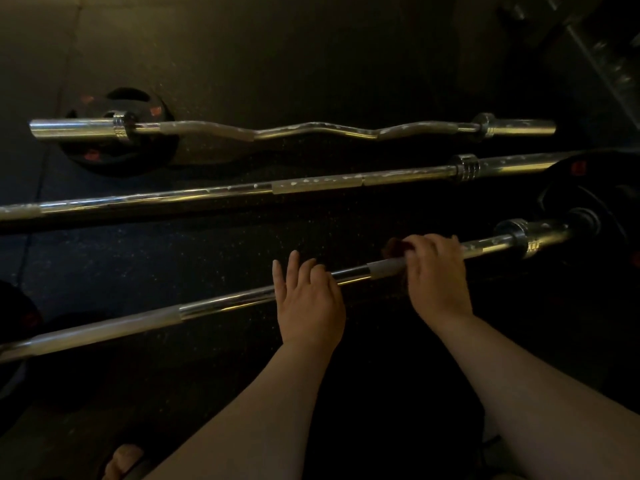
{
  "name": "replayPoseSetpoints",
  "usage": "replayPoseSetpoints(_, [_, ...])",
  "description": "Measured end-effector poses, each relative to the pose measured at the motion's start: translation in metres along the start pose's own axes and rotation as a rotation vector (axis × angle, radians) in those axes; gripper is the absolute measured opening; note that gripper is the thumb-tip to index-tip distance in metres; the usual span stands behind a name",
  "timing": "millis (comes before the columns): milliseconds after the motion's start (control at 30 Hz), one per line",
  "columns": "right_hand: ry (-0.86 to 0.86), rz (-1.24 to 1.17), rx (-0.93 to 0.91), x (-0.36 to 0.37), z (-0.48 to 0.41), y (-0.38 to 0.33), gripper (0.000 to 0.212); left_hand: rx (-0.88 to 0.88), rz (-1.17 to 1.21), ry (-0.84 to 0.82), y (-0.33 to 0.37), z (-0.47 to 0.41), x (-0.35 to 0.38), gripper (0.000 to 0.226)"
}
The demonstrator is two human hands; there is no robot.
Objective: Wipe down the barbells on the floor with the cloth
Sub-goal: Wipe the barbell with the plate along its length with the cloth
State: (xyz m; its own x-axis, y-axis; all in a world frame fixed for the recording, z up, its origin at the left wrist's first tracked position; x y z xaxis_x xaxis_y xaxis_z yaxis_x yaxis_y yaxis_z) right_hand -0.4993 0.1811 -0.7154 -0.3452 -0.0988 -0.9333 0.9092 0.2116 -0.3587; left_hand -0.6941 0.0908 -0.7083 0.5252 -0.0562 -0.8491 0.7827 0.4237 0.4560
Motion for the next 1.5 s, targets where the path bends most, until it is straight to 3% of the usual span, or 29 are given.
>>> replayPoseSetpoints(100, [0.087,-0.114,0.194,-0.002,-0.005,0.0,0.034,-0.002,0.009,0.009,0.001,0.0,0.0,0.052])
replayPoseSetpoints(333, [-0.124,-0.018,-0.183,0.008,0.011,-0.027,0.04,-0.012,0.0,-0.009,0.004,0.001,-0.001,0.04])
replayPoseSetpoints(533, [0.05,-0.074,0.153,-0.008,0.002,-0.009,0.037,0.018,-0.014,-0.024,0.006,0.001,-0.001,0.05])
replayPoseSetpoints(667, [-0.065,-0.109,-0.075,0.008,0.013,-0.043,0.036,-0.003,-0.031,0.002,0.01,0.002,0.003,0.041])
replayPoseSetpoints(800, [-0.208,-0.035,-0.251,-0.003,-0.001,-0.019,0.034,0.001,-0.015,-0.032,0.008,0.0,0.001,0.04])
replayPoseSetpoints(967, [-0.079,-0.033,0.069,-0.02,-0.014,0.007,0.038,0.029,-0.011,-0.047,0.012,0.0,-0.001,0.042])
replayPoseSetpoints(1100, [-0.102,-0.072,-0.064,-0.002,0.01,-0.032,0.036,0.017,-0.051,-0.052,0.018,0.0,0.002,0.043])
replayPoseSetpoints(1200, [-0.156,-0.095,-0.154,-0.012,0.003,-0.017,0.036,0.021,-0.041,-0.059,0.016,-0.001,0.001,0.045])
replayPoseSetpoints(1267, [-0.1,-0.101,-0.11,-0.02,-0.001,0.006,0.037,0.025,-0.031,-0.064,0.015,0.0,0.001,0.048])
replayPoseSetpoints(1400, [0.071,-0.205,0.174,-0.014,-0.001,-0.002,0.032,0.034,-0.057,-0.051,0.014,-0.001,0.004,0.051])
replayPoseSetpoints(1500, [-0.014,-0.222,0.019,0.002,0.009,-0.043,0.03,0.028,-0.093,-0.037,0.016,-0.001,0.009,0.048])
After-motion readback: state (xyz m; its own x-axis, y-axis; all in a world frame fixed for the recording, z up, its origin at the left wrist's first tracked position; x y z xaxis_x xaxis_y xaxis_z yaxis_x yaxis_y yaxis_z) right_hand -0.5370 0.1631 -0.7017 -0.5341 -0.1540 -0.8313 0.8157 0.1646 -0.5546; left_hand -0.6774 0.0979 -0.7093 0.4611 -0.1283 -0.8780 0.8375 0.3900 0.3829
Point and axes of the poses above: each hand's wrist, its own z-axis away from the middle knuckle, its own x-axis out of the palm, y = z × x, the point moved 1 cm from there along -z, towards the middle knuckle, and after that the axes turned 6 degrees about -x, right-handed, at the moved point
